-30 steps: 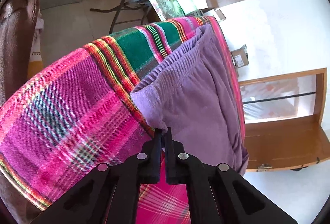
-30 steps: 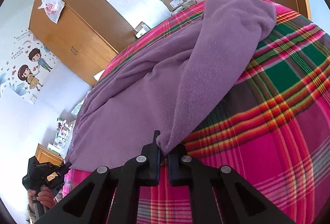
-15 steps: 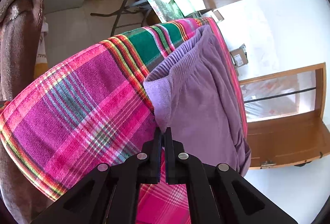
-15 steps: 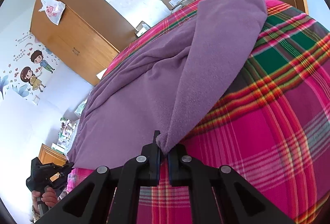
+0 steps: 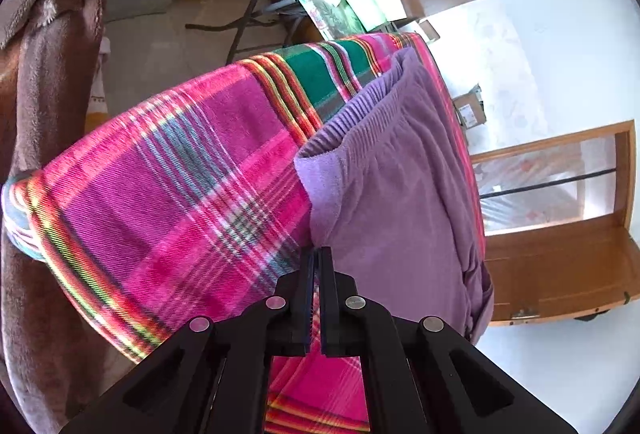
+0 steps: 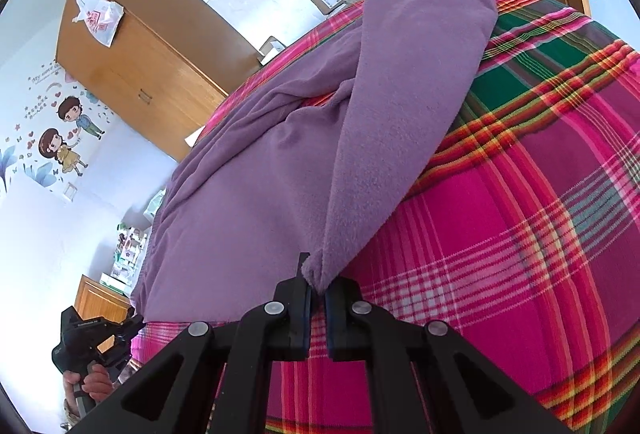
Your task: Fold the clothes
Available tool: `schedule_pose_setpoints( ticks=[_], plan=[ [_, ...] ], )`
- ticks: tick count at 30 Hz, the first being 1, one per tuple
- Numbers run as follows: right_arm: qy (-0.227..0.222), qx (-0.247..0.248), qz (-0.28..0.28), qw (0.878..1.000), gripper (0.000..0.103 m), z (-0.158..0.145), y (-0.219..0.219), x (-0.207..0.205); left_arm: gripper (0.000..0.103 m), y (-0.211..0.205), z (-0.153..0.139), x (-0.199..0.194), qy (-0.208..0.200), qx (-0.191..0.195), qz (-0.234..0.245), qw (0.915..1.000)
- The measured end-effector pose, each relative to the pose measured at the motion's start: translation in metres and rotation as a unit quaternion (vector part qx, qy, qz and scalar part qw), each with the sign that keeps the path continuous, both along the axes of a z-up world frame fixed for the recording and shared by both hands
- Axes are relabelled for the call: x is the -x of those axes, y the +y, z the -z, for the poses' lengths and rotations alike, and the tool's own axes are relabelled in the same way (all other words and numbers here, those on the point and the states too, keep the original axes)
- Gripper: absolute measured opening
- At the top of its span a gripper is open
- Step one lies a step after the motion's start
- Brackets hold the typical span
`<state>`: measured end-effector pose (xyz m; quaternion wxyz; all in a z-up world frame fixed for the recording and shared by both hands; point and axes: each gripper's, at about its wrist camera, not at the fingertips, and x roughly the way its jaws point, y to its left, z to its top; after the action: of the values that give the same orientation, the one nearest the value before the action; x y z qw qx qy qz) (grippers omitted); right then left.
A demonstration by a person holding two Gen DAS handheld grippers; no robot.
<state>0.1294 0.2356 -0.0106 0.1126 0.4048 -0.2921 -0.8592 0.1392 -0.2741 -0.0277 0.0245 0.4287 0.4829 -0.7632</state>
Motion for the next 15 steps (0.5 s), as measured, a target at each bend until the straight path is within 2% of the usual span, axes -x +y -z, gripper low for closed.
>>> schedule_pose_setpoints(
  ticks=[8,11,15],
  plan=[
    [-0.004,0.002,-0.003,1.0,0.004,0.005,-0.002,0.002,0.0,-0.008,0.0,-0.003,0.011,0.006,-0.006,0.9999],
    [-0.001,-0.005,-0.006,1.0,0.007,0.004,-0.006,0.002,0.008,-0.007,-0.004,0.0,0.017,0.02,-0.003,0.9997],
    [0.003,-0.017,-0.011,1.0,0.009,0.002,-0.011,0.004,0.034,-0.006,-0.01,0.006,0.034,0.021,0.003,0.9992]
  ],
)
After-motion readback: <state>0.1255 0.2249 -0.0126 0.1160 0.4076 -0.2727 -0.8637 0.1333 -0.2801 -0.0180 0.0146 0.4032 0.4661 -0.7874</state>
